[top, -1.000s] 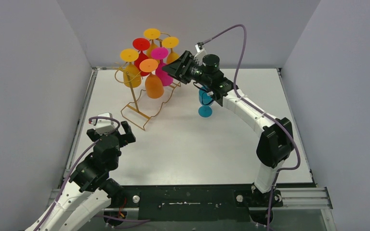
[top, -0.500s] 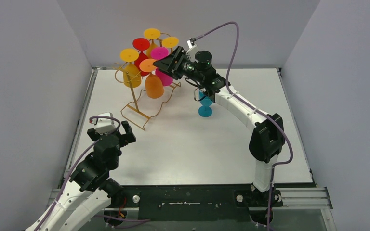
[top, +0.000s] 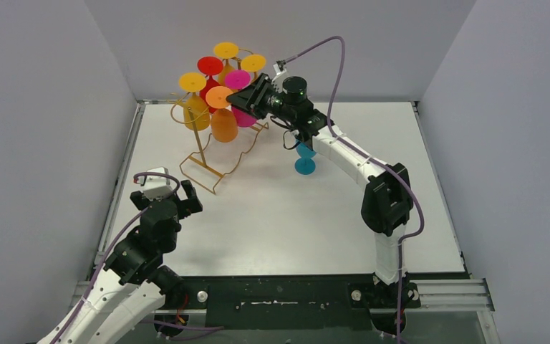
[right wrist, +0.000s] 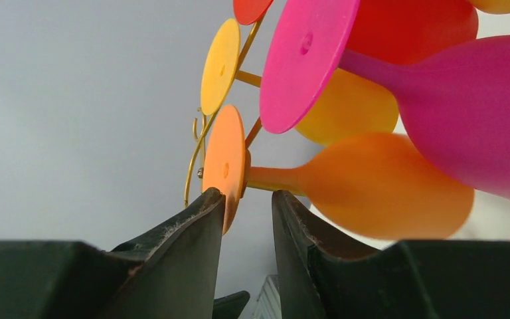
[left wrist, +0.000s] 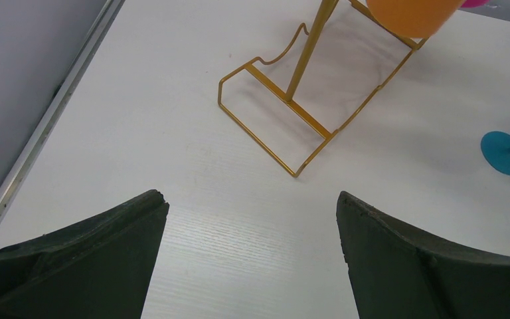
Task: Take the wine glass off the wine glass rack
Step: Pick up the wine glass from the wine rack.
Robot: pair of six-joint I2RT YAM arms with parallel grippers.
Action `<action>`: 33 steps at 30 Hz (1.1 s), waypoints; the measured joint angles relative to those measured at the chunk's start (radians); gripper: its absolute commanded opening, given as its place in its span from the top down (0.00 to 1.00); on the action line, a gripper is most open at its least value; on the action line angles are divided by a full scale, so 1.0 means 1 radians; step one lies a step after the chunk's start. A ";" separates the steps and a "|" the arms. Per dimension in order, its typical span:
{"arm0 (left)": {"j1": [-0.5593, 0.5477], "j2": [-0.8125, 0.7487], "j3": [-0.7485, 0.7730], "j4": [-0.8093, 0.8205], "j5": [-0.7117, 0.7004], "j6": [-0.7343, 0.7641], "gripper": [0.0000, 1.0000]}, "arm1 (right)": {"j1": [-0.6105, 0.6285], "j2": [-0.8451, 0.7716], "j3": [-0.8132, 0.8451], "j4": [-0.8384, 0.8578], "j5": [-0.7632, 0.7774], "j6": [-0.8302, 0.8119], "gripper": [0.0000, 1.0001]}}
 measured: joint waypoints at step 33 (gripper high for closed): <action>0.019 0.025 -0.002 0.007 0.026 0.001 0.03 | -0.001 -0.008 -0.023 0.064 -0.019 0.087 1.00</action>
